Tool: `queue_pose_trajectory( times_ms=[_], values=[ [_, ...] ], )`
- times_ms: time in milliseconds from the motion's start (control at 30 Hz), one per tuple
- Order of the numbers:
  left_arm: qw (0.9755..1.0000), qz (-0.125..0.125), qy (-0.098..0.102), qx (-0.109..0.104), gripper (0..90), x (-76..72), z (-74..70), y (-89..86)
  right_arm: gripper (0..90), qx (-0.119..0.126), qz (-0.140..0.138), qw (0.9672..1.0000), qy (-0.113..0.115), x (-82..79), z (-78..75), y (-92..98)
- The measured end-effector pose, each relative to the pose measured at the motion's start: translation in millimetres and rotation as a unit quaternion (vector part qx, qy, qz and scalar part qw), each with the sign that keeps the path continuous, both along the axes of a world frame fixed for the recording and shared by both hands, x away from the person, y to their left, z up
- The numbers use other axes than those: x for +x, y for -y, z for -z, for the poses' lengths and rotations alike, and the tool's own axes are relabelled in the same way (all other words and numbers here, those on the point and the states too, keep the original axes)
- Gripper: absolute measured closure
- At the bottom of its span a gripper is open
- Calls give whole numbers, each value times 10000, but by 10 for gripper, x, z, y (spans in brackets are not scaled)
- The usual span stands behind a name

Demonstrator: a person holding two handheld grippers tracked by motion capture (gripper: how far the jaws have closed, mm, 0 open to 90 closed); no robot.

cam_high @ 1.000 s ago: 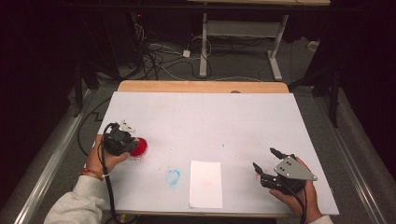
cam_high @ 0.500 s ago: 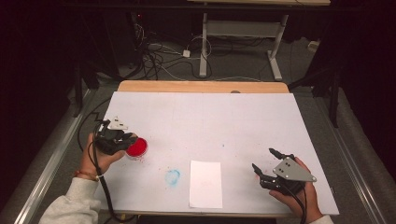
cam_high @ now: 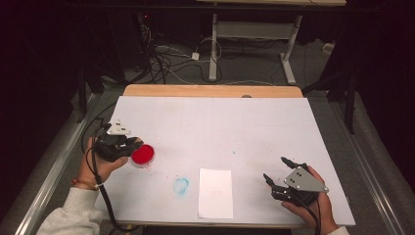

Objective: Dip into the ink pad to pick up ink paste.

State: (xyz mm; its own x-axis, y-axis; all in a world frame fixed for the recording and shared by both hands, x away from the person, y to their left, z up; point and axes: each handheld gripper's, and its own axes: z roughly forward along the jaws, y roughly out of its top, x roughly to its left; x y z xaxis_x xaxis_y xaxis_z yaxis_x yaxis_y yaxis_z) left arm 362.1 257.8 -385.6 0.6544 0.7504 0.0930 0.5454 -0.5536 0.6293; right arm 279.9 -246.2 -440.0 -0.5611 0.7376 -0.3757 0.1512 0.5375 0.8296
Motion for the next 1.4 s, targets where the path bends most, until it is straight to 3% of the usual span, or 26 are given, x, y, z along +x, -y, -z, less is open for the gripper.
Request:
queue_pose_trajectory(
  times_ms=[167,433,700,800,1067,1200,1300,1400],
  values=[
    [9998,-21,-182,10,734,78,109,10,255,-88,17,10000,-22,-2,15,-18],
    [9977,26,-626,269,733,226,414,68,255,-213,5,9998,-52,-23,24,-33],
    [9958,7,-851,345,734,290,539,77,256,-266,-20,9996,-79,-32,33,-45],
    [9950,-40,-883,458,733,300,585,89,255,-270,-15,9996,-88,-32,34,-43],
    [9948,-84,-966,300,734,324,609,58,255,-339,-69,9994,-82,-37,34,-60],
    [9950,-112,-935,327,735,319,622,72,256,-338,-62,9994,-78,-36,32,-59],
    [9952,-133,-952,201,735,320,634,47,257,-352,-72,9993,-91,-37,33,-66],
    [9953,-116,-938,227,735,313,636,50,256,-374,-90,9992,-77,-35,34,-72]
  ],
)
